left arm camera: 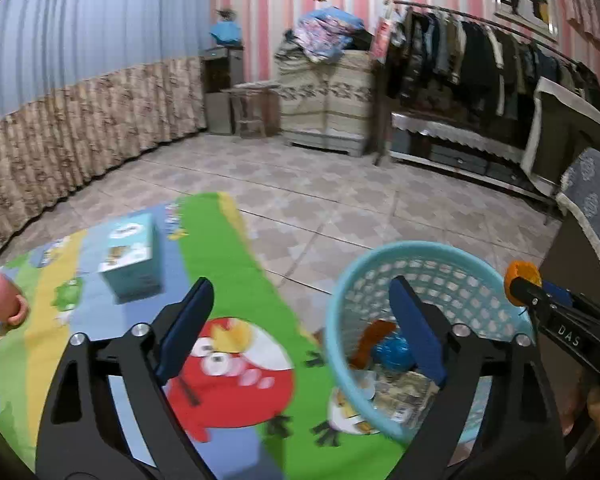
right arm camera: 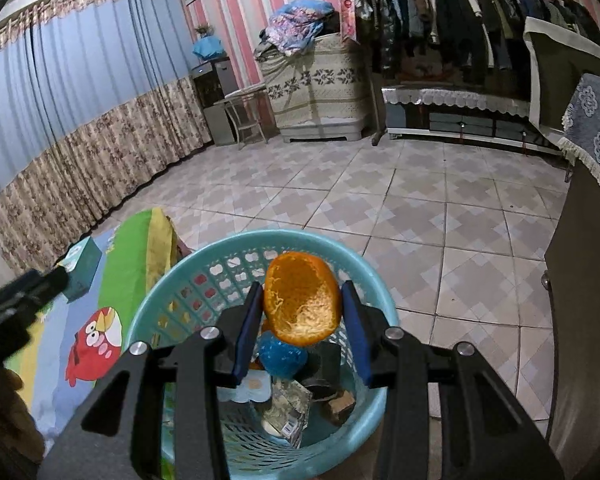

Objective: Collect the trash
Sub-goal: 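Carry the card and orange peel over the blue basket and release both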

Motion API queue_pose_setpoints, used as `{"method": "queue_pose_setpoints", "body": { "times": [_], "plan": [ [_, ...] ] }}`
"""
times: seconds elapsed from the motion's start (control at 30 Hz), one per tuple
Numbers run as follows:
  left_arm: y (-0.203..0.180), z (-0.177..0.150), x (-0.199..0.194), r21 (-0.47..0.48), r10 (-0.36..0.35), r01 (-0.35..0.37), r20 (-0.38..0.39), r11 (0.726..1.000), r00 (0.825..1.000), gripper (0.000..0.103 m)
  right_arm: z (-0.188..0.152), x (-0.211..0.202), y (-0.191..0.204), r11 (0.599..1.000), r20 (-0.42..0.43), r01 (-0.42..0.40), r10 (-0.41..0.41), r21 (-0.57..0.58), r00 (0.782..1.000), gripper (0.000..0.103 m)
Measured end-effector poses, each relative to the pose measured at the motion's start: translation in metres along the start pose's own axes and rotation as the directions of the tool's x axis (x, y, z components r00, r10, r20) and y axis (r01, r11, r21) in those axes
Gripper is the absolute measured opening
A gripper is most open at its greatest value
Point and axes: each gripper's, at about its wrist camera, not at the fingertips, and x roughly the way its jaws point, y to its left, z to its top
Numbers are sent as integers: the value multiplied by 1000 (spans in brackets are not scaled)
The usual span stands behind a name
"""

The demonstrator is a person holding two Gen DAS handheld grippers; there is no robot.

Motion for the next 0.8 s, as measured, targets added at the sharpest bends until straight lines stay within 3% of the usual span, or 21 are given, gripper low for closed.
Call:
{"method": "queue_pose_setpoints", "body": {
  "times": [0.17, 0.2, 0.23, 0.27, 0.37, 0.43, 0.8],
  "plan": [
    [23, -5, -30, 1, 100, -100, 53, 995, 994, 97, -2, 10, 14, 999, -18, -25, 25, -29, 1000, 43],
    [29, -6, -36, -9, 111, -111, 57, 994, 992, 97, -3, 12, 18, 999, -24, -35, 34, -37, 999, 50],
    [35, -7, -41, -21, 117, -116, 57, 993, 991, 97, -3, 13, 20, 999, -24, -35, 34, -41, 999, 69],
    [42, -9, -48, -40, 122, -119, 53, 992, 991, 97, -5, 13, 24, 999, -13, -24, 24, -49, 1000, 76],
    [58, -15, -65, -71, 140, -137, 45, 988, 989, 97, -5, 11, 31, 997, -9, -27, 26, -74, 1000, 82],
    [65, -19, -73, -80, 154, -150, 44, 985, 987, 97, -7, 8, 34, 997, 2, -23, 23, -77, 1000, 95],
    [102, -55, -131, -159, 232, -220, 59, 962, 971, 97, -24, -34, 61, 987, 43, -68, 75, -144, 996, 98]
  ]
}}
